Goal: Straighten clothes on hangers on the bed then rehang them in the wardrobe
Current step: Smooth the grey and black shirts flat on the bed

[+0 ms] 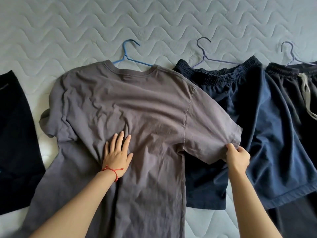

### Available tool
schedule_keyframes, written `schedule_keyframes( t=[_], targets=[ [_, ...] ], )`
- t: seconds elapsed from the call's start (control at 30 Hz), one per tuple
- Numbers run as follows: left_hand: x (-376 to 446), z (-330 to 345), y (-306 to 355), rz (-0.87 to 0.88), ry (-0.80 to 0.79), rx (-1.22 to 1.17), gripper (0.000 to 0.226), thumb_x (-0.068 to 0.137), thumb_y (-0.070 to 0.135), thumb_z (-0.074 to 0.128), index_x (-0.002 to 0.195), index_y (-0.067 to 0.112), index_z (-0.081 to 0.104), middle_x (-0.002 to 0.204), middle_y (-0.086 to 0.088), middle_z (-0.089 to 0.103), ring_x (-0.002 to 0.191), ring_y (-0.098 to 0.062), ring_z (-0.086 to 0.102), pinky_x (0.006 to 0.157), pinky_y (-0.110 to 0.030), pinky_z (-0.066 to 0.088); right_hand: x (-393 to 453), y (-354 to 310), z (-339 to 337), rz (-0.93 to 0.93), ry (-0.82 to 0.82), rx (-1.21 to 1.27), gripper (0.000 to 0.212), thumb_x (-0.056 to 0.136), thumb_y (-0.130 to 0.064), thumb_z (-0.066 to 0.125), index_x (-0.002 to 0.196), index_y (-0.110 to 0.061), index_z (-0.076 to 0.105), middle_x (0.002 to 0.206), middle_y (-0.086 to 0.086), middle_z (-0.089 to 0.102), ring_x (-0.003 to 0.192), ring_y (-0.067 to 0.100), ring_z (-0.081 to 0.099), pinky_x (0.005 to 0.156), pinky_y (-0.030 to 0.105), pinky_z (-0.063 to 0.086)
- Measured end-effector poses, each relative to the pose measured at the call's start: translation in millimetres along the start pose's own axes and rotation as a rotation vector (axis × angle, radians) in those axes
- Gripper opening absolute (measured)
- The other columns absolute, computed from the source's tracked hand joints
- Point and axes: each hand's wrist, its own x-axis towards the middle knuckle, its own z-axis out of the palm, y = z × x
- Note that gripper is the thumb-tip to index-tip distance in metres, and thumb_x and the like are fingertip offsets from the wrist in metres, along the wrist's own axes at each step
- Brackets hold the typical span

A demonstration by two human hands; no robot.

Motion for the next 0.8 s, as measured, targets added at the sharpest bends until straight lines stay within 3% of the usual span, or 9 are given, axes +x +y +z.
schedule_keyframes(
  t=[0.1, 0.17, 0.23, 0.3, 0.43, 0.53, 0.67, 0.8],
  targets=[
    [-1, -12, 2, -0.02, -0.033, -0.108, 0.069, 0.083, 0.029, 0.061, 0.143, 0.019, 0.028, 0.156, -0.007, 0.017, 0.144, -0.03, 0.017, 0.112, -0.052, 0.021, -27, -1, 7, -0.113, 0.216, -0.237, 0.038, 0.084, -0.014, 0.054, 0.119, 0.0, 0.047, 0.121, 0.025, 0.051, 0.11, 0.042, 0.05, 0.091, 0.046, 0.039],
    [-4, -20, 0, 0.007, -0.03, -0.167, 0.061, 0.08, 0.025, 0.063, 0.136, 0.012, 0.043, 0.15, -0.014, 0.032, 0.138, -0.036, 0.031, 0.107, -0.051, 0.031, -53, -3, 22, -0.379, 0.234, -0.338, 0.046, 0.08, -0.014, 0.056, 0.122, 0.002, 0.046, 0.123, 0.028, 0.046, 0.111, 0.046, 0.046, 0.089, 0.049, 0.038],
    [-10, -25, -9, 0.032, 0.019, -0.204, 0.05, 0.075, 0.029, 0.058, 0.119, 0.005, 0.059, 0.132, -0.02, 0.054, 0.12, -0.042, 0.052, 0.092, -0.053, 0.046, -82, -2, 50, -0.628, 0.087, -0.411, 0.045, 0.079, -0.014, 0.06, 0.12, 0.002, 0.05, 0.123, 0.025, 0.049, 0.114, 0.042, 0.046, 0.092, 0.046, 0.036],
    [-18, -33, -20, 0.036, 0.091, -0.256, 0.049, 0.074, 0.034, 0.045, 0.108, 0.004, 0.065, 0.119, -0.019, 0.063, 0.11, -0.04, 0.06, 0.084, -0.05, 0.051, -114, -1, 84, -0.795, -0.104, -0.459, 0.043, 0.081, -0.014, 0.063, 0.12, 0.0, 0.053, 0.127, 0.021, 0.051, 0.119, 0.038, 0.048, 0.096, 0.044, 0.039],
    [-27, -48, -57, -0.113, 0.311, -0.38, 0.047, 0.079, 0.032, 0.04, 0.106, 0.003, 0.065, 0.116, -0.019, 0.064, 0.112, -0.037, 0.058, 0.092, -0.04, 0.046, -161, 8, 158, -1.075, -0.308, -0.633, 0.042, 0.081, -0.026, 0.052, 0.119, -0.008, 0.055, 0.13, 0.014, 0.056, 0.123, 0.032, 0.051, 0.104, 0.039, 0.035],
    [-25, -55, -104, -0.238, 0.46, -0.452, 0.043, 0.081, 0.026, 0.045, 0.108, -0.002, 0.062, 0.117, -0.024, 0.061, 0.113, -0.035, 0.052, 0.098, -0.035, 0.034, -165, 26, 192, -1.128, -0.344, -0.777, 0.047, 0.08, -0.034, 0.04, 0.119, -0.012, 0.056, 0.134, 0.01, 0.055, 0.129, 0.026, 0.043, 0.108, 0.036, 0.017],
    [-13, -71, -159, -0.504, 0.599, -0.574, 0.037, 0.083, 0.005, 0.058, 0.118, -0.005, 0.055, 0.122, -0.03, 0.053, 0.116, -0.041, 0.049, 0.101, -0.037, 0.034, -153, 49, 206, -1.207, -0.247, -0.816, 0.05, 0.084, -0.034, 0.039, 0.127, -0.01, 0.049, 0.142, 0.012, 0.047, 0.134, 0.023, 0.026, 0.112, 0.036, 0.006],
    [15, -88, -192, -0.811, 0.534, -0.919, 0.038, 0.089, 0.008, 0.053, 0.126, 0.0, 0.05, 0.126, -0.024, 0.054, 0.117, -0.033, 0.053, 0.098, -0.031, 0.039, -153, 51, 213, -1.202, -0.208, -0.802, 0.051, 0.083, -0.033, 0.038, 0.129, -0.012, 0.042, 0.143, 0.013, 0.044, 0.135, 0.024, 0.026, 0.113, 0.036, 0.006]
  ],
)
